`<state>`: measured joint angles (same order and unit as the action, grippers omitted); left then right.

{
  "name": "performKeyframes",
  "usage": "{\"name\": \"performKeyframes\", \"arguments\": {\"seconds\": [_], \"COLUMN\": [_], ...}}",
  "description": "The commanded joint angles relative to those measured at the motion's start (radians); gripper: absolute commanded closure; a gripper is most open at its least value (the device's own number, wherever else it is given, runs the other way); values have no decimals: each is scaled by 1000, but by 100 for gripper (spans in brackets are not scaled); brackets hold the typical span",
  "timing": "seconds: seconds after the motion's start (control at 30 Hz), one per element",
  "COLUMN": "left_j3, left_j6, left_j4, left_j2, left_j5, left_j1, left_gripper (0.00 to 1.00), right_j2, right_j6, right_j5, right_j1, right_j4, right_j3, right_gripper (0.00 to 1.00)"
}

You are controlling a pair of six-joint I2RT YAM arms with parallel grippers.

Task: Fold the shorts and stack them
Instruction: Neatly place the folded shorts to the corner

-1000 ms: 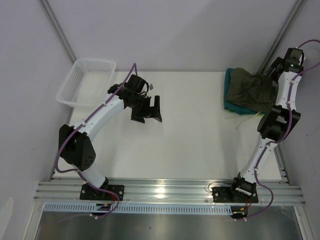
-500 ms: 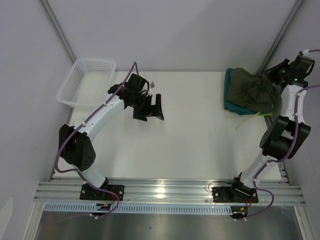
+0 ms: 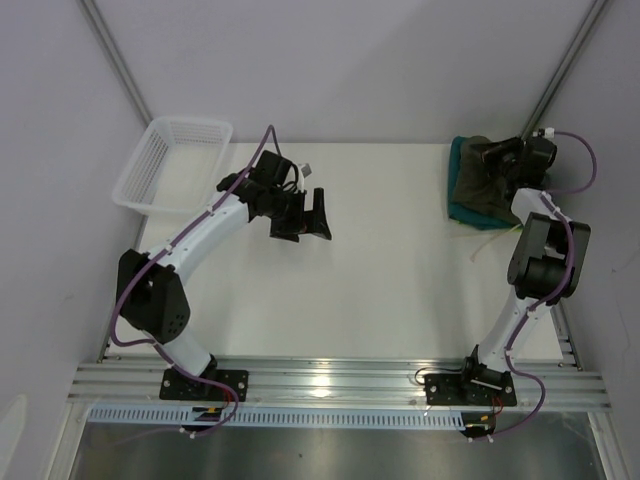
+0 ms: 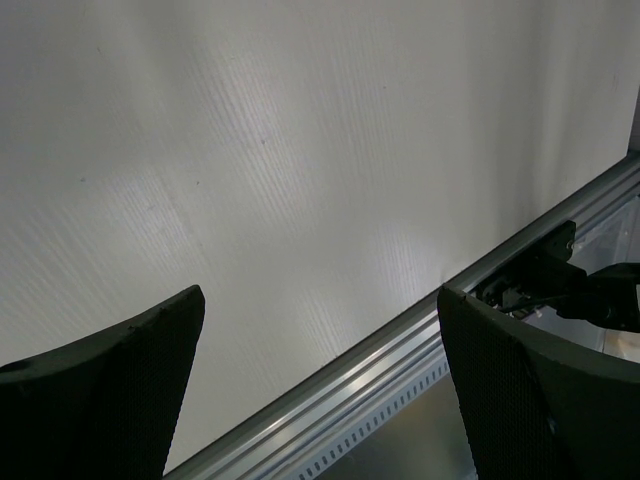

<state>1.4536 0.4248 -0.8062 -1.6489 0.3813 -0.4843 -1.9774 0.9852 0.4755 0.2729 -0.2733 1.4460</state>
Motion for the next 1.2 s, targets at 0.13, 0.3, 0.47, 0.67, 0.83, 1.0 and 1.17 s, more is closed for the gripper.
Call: {"name": "performKeyframes", "arguments": {"seconds": [0.13,0.3,0.47,0.67,0.83,1.0,1.17], "left_j3": [8,28,39,57,76,83,126], "left_j6": [-15,-41,-49,-40,-26,-20,-18], "left_j4": [39,10,-2,-1,1,-16,-50], "left_j2": [47,51,51,38,37,58,80], "left_j5": [62,47,39,44,41,15,-12], "left_j1": [-5,-5,-2,-4,-2,-4,-2], "left_gripper": [1,1,1,1,1,1,1], "right_j2": [-83,-178,-251,-319,-298,-268,-230], "right_j6": [334,452,442,497,500,458,431], "right_j5": [-152,-300,-364,-386,-383,-315,-224], "right_j1": [-4,-17,-20,-31,-29,-18,-9], "right_j4": [-578,-844,-770,-800,-687,-620,-566], "right_j3": [-187,-239,-227,-350,-408,-287,-69], "right_gripper": [100,100,100,100,100,99,91]}}
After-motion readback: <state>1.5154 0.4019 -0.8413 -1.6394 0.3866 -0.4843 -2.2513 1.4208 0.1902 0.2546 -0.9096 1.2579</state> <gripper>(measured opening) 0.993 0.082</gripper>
